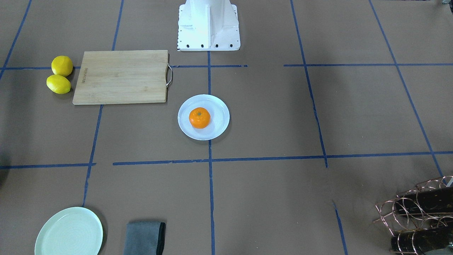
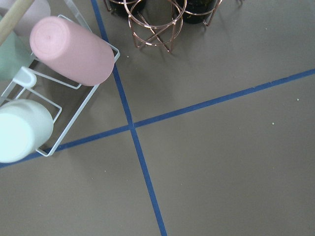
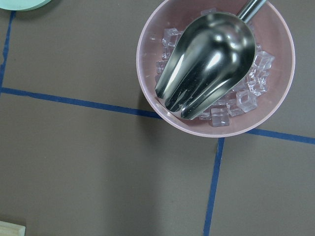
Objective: Pick orange to plate
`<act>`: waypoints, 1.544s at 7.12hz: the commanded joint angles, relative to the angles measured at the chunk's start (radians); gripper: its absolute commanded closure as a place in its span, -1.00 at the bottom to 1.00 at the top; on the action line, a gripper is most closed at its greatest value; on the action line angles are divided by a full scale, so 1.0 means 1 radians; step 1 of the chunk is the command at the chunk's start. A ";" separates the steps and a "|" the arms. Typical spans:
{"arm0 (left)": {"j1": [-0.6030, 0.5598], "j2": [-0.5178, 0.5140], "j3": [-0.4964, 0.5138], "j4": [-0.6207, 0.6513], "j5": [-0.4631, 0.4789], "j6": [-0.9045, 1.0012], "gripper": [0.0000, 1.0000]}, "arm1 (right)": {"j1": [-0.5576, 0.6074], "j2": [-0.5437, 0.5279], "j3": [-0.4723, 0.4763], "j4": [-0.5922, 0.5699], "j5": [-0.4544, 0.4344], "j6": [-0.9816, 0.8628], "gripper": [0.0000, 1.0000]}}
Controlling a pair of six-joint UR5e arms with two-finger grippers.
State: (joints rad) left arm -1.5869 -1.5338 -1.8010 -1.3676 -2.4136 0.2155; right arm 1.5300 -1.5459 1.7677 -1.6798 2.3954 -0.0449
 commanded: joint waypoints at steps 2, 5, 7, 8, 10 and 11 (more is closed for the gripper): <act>0.001 0.032 -0.009 -0.002 -0.009 0.002 -1.00 | -0.019 0.000 -0.001 0.005 -0.004 0.011 -1.00; 0.002 0.041 0.051 -0.218 -0.009 -0.005 -1.00 | -0.034 0.000 -0.001 0.006 -0.004 0.014 -1.00; -0.001 0.050 0.080 -0.205 -0.004 0.001 -1.00 | -0.037 0.000 -0.010 0.008 -0.010 0.014 -1.00; 0.001 0.041 0.069 -0.203 -0.002 -0.001 -1.00 | -0.037 0.001 -0.007 0.008 -0.010 0.014 -1.00; -0.001 0.088 0.084 -0.218 -0.007 0.002 -1.00 | -0.039 0.000 -0.013 0.008 -0.010 0.013 -1.00; -0.002 0.130 0.068 -0.243 -0.009 0.001 -1.00 | -0.039 0.000 -0.013 0.008 -0.010 0.011 -1.00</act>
State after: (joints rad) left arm -1.5880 -1.4474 -1.7228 -1.5878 -2.4196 0.2164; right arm 1.4916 -1.5457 1.7559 -1.6721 2.3854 -0.0321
